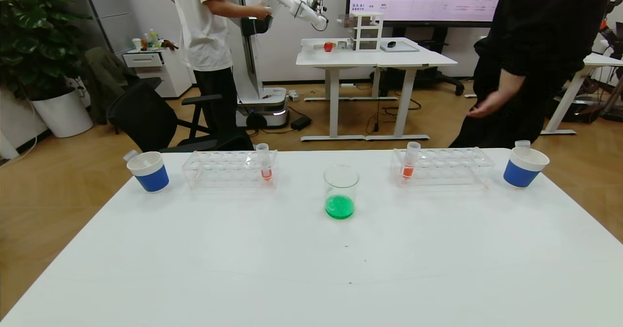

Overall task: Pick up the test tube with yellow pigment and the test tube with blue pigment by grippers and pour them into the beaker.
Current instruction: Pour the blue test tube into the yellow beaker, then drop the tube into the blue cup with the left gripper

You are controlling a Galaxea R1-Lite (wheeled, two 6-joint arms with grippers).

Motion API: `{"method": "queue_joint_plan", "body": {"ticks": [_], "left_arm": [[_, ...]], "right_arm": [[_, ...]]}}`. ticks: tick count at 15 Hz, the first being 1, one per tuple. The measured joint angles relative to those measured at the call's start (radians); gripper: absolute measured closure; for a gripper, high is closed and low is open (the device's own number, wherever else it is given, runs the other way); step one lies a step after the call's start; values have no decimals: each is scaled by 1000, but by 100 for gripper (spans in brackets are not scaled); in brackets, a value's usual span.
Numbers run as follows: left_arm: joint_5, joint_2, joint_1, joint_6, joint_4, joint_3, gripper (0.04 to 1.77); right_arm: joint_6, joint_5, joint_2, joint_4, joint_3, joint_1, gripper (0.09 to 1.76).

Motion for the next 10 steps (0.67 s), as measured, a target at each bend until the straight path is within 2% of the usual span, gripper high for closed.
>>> {"method": "queue_joint_plan", "body": {"ticks": [2,5,7,8,10], "left_arm": [[-72,-110,7,9,-1,104,6],[-93,-184,13,9,-96,316,6],[-96,-201,14,4,-178,505,6],[-96,-206,14,0,-164,576,6],[-99,-209,14,15,-45,639,6]], "right_arm": [[0,0,0,0,0,0,11],[0,0,0,0,0,0,11],[0,0,0,0,0,0,11],[0,0,0,0,0,0,11],[0,0,0,0,0,0,11]]}}
